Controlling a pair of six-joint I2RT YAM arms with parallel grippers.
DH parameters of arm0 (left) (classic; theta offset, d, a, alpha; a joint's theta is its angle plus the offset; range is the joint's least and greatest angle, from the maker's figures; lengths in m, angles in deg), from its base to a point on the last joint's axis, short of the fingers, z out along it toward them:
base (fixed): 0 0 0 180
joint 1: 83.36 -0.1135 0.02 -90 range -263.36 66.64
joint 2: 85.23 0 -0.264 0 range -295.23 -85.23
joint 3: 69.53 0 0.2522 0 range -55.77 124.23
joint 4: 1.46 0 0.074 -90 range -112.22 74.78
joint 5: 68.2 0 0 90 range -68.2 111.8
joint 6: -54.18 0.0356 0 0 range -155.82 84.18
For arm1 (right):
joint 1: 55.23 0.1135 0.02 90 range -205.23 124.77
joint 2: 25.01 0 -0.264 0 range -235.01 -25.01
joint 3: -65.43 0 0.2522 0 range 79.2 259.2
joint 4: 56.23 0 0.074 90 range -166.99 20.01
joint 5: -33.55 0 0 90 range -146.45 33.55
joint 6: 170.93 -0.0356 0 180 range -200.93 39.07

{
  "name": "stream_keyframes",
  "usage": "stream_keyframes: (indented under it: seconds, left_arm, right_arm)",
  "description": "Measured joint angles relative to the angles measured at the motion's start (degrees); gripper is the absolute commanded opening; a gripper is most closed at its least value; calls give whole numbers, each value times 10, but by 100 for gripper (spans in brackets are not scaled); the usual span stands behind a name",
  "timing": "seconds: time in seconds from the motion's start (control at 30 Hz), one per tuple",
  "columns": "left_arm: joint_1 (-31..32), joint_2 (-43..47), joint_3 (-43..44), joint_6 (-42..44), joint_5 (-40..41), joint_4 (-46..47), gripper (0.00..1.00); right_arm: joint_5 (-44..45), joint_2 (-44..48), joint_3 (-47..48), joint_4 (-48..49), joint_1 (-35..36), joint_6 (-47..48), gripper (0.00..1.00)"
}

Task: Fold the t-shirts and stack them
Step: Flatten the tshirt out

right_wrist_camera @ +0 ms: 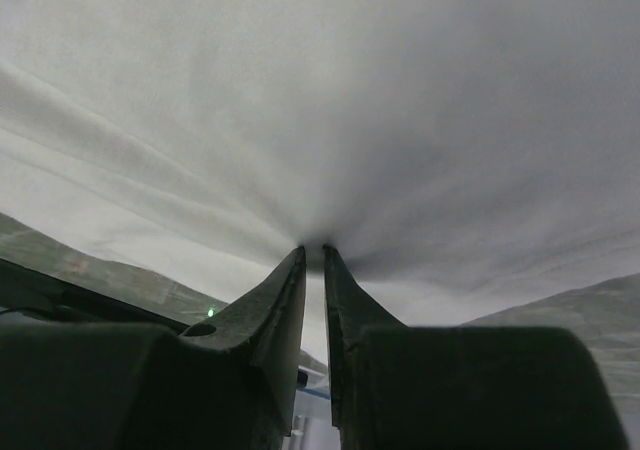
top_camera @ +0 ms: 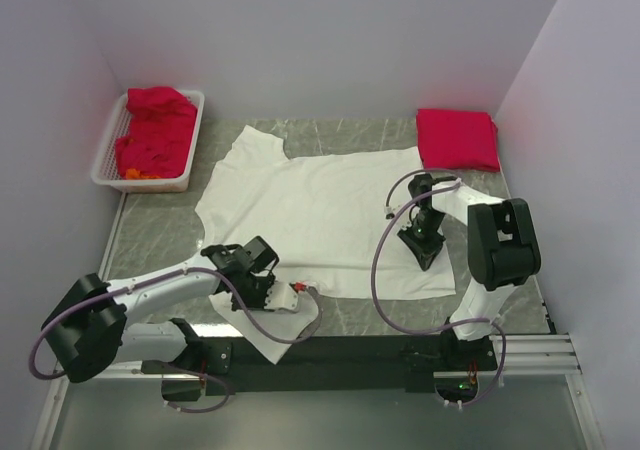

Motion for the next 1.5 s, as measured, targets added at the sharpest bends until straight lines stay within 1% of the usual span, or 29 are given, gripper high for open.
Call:
stream_keyframes:
  seconds: [0.1, 0.23, 0.27, 0.3, 0.37, 0.4, 0.5, 0.6, 0.77, 0.87, 0.97, 1.03, 1.13, 1.23, 1.4, 1.5]
  left_arm:
    - [7, 28, 6, 42, -23, -56, 25]
    - [7, 31, 43, 100, -37, -139, 19]
    - [7, 33, 50, 108, -36, -153, 19]
    - [7, 35, 55, 111, -36, -162, 21]
    - [7, 41, 68, 104, -39, -164, 23]
    - [6, 43, 77, 96, -40, -158, 23]
    - [6, 42, 87, 53, -37, -89, 25]
    - [6, 27, 85, 21, -27, -22, 24]
    - [7, -38, 74, -20, 19, 89, 24]
    - [15, -78, 71, -35, 43, 125, 22]
    - [41, -83, 59, -33, 46, 134, 20]
    - [71, -76, 46, -23, 35, 123, 17]
    - [124, -55, 27, 1, 1, 84, 17]
    - [162, -34, 25, 24, -39, 36, 17]
    - [176, -42, 45, 45, -95, -39, 16]
    - [177, -27, 58, 45, -110, -56, 16]
  right_arm:
    - [4, 8, -10, -2, 0, 6, 21]
    - [18, 19, -30, -10, 0, 21, 20]
    - [21, 22, -34, -13, 0, 24, 20]
    - [24, 24, -35, -17, 0, 27, 20]
    - [25, 28, -34, -22, 0, 30, 20]
    - [22, 30, -32, -26, 0, 30, 20]
    - [13, 33, -14, -35, 0, 28, 20]
    - [11, 32, 0, -33, 0, 25, 20]
    - [11, 17, 11, -29, 0, 17, 20]
    - [11, 3, 15, -25, 0, 13, 19]
    - [11, -2, 15, -24, 0, 12, 19]
    - [12, -2, 15, -24, 0, 12, 19]
    - [14, -2, 15, -24, 0, 13, 19]
    - [16, -2, 15, -24, 0, 13, 19]
    - [16, -3, 15, -25, 0, 15, 19]
    - [16, -3, 15, -25, 0, 15, 19]
